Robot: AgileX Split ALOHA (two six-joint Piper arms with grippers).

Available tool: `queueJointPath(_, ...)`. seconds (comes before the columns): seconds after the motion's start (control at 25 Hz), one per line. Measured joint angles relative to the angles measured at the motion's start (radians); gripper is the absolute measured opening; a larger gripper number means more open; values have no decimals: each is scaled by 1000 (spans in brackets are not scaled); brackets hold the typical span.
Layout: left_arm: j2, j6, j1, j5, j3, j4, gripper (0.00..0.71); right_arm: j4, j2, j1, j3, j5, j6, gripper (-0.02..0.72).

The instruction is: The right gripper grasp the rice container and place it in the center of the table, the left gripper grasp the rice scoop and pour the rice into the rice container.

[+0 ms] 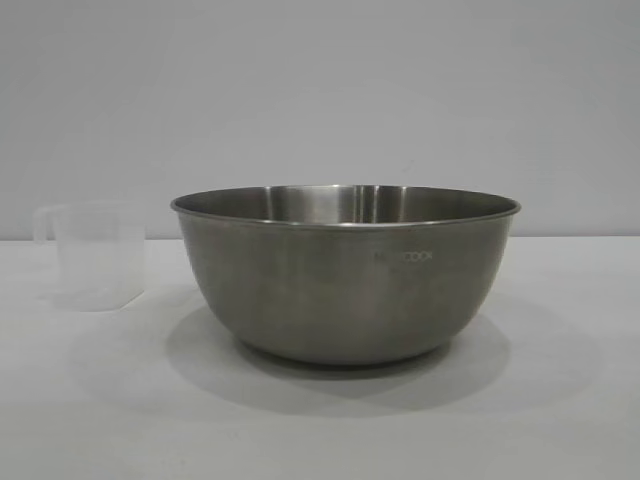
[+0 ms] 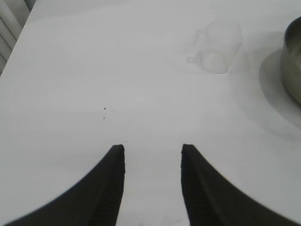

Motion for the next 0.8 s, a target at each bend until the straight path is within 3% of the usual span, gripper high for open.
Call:
queueJointPath(0.16, 0, 0, 0, 0, 1, 0, 254, 2, -23, -3, 0, 0, 0, 306)
queueJointPath(0.44, 0, 0, 0, 0, 1, 0, 254, 4, -268, -109, 0, 10, 0, 306)
queueJointPath(0.8, -2, 0, 0, 0, 1, 2, 254, 12, -276, -231, 0, 23, 0, 306)
